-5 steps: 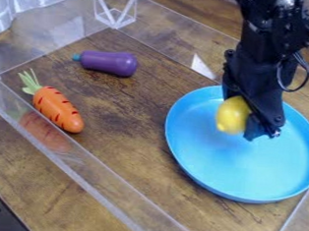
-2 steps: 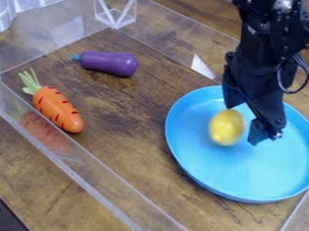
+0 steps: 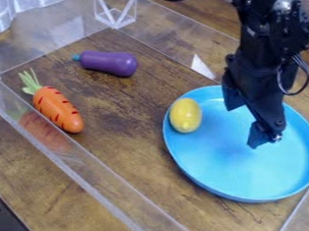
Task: Put the lemon on the blue tray
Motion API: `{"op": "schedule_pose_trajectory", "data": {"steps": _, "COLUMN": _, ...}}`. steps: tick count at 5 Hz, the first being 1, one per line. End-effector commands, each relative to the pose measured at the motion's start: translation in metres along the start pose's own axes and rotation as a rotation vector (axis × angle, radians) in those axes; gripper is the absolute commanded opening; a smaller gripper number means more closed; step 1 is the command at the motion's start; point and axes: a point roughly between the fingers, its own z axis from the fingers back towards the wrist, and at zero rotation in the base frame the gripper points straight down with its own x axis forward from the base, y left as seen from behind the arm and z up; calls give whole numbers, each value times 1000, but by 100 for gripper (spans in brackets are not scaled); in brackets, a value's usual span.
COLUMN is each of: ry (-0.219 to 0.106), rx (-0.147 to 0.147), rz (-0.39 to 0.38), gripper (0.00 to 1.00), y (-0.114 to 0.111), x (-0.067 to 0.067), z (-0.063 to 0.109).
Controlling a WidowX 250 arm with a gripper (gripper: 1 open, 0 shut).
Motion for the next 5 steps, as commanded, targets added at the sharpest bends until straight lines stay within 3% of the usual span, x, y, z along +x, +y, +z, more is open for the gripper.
{"op": "schedule_pose_trajectory", "data": {"steps": 1, "ry": -41, "rx": 11, "rz": 5, "gripper": 100, "y": 10, "x": 11, "z": 16}}
{"op": "schedule_pose_trajectory", "data": {"steps": 5, "ry": 25, "rx": 4, "rz": 1, "gripper": 100, "y": 25, "x": -8, "z": 7}}
